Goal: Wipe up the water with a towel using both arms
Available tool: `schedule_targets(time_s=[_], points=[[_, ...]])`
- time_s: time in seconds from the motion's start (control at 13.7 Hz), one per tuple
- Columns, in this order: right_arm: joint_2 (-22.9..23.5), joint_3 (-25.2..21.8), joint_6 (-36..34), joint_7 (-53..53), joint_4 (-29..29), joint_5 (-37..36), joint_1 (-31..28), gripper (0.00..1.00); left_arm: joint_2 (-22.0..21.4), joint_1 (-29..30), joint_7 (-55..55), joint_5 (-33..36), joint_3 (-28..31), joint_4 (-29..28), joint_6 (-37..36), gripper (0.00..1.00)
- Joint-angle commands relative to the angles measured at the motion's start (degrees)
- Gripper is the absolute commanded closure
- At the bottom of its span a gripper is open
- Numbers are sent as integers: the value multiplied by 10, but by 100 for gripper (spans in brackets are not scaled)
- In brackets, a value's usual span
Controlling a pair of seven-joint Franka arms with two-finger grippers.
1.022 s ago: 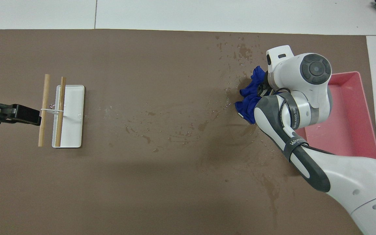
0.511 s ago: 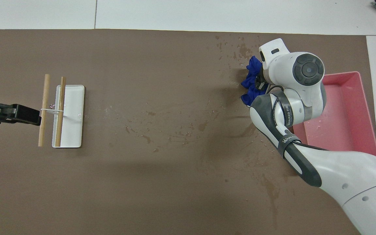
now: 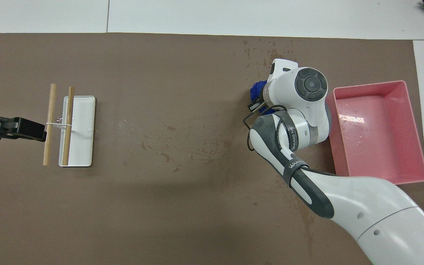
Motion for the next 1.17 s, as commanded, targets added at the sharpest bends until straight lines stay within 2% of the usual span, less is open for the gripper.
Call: schedule_targets(time_s=[0.0,0.37,0.58,0.88,1.1], points=[[-3,3,-32,70,12,127,-6,100,-13,1,4,-7,4,-14,0,0],[-3,3,-38,249,15,253,23,100,-13,1,4,-7,3,-14,0,0],[-3,3,-25,308,19,351,34,100,-13,1,4,-7,3,-14,0,0],[-3,3,32,353,26,455,60,100,-13,1,4,-7,3,-14,0,0],[3,3,29,306,35,409,54,100,-13,1,4,-7,3,-14,0,0]])
